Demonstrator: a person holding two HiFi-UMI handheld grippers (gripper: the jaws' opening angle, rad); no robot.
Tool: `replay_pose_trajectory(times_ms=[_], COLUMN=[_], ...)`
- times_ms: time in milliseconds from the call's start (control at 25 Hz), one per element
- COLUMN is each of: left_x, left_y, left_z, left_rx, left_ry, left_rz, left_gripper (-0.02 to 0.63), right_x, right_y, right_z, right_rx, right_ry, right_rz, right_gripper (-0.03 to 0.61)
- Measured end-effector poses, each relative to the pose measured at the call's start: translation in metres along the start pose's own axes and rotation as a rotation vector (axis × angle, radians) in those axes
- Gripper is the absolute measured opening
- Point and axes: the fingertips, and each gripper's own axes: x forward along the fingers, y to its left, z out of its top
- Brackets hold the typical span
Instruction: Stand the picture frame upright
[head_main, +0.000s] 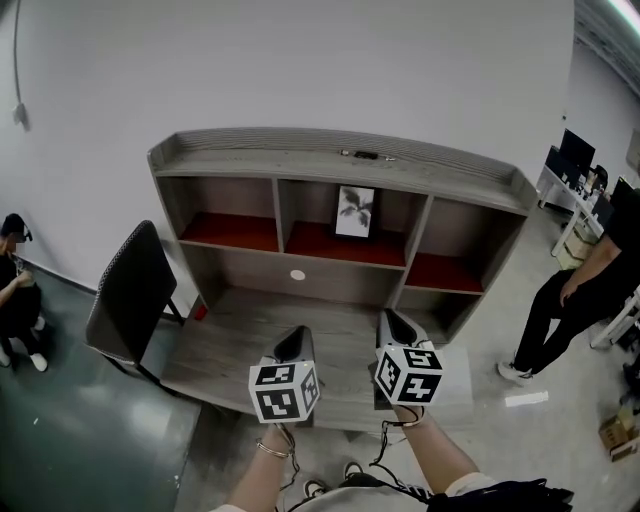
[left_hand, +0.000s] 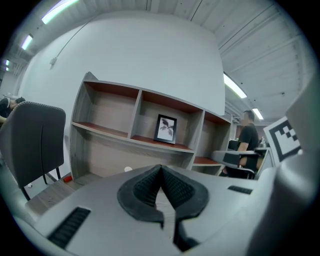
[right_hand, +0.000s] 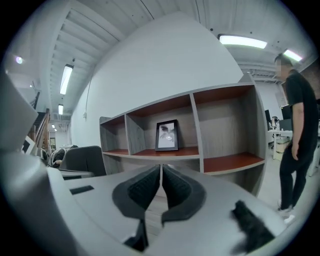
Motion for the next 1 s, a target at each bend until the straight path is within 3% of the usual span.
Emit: replay_pose_trajectory(times_ms=[1000], left_x=[0.013], left_y=[-0.03], left_z=[0.009], left_rx=[0.028], left_ry=[-0.021], left_rz=[0.042], left_gripper=[0.005], right_x=[0.0], right_y=[-0.019], right_z=[-0.001], right_rx=[-0.008], right_ry=[0.038], right_rz=[0.059], right_gripper=[0.031])
